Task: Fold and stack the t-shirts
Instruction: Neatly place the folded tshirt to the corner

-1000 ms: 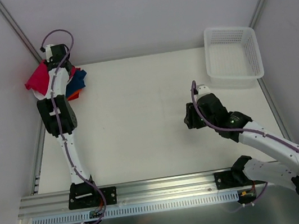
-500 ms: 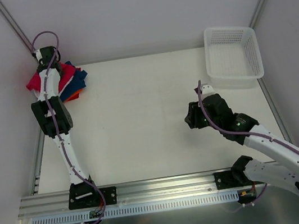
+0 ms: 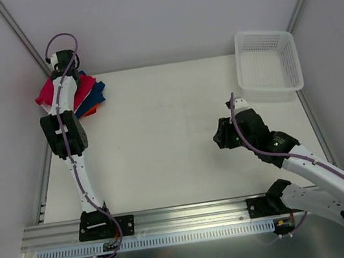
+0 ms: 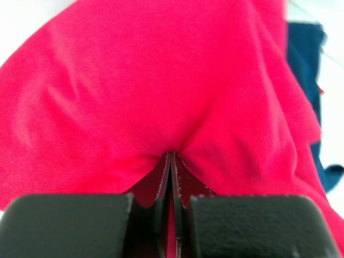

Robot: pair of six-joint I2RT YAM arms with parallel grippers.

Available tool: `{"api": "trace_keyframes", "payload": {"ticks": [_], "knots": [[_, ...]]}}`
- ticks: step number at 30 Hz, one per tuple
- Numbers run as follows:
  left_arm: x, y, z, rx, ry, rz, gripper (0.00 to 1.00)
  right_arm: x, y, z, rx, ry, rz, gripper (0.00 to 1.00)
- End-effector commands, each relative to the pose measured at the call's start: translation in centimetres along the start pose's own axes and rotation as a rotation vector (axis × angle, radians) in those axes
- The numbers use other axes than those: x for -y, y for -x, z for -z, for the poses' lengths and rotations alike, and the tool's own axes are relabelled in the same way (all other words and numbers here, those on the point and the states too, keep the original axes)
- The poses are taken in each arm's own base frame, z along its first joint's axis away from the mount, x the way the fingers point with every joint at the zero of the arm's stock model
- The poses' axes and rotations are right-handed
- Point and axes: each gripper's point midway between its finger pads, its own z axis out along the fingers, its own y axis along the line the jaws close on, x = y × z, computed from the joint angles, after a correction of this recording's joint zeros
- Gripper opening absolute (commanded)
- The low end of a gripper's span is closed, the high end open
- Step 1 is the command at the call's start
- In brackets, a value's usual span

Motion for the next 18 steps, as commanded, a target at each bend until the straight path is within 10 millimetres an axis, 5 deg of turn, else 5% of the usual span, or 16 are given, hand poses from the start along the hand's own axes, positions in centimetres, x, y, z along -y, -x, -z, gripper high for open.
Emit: {"api": "trace_keyframes", "payload": {"ticks": [1, 6, 10, 12, 18], "knots": [[2.2, -0.2, 7.0, -0.015, -0.029, -0.095, 0.0, -0.1, 0.1, 0.3, 0.013, 0.009, -0.025, 0.46], [2.5, 5.7, 15.0, 0.165, -0.067, -0.059, 0.0, -0.1, 0.6, 0.4, 0.024, 0.006, -0.021, 0.46], [3.0, 8.2, 20.8, 0.267, -0.111, -0.061, 0.01, -0.2, 1.0, 0.4, 0.027, 0.002, -0.012, 0.46], [2.4, 9.2, 23.3, 0.313, -0.113, -0.043, 0.1, -0.2, 1.3, 0.6, 0.034, -0.001, -0.011, 0.48], [4.8, 7.8, 28.3, 0.341, -0.233, -0.037, 0.47, -0.1, 1.8, 0.5, 0.041, -0.013, -0.009, 0.61]]}}
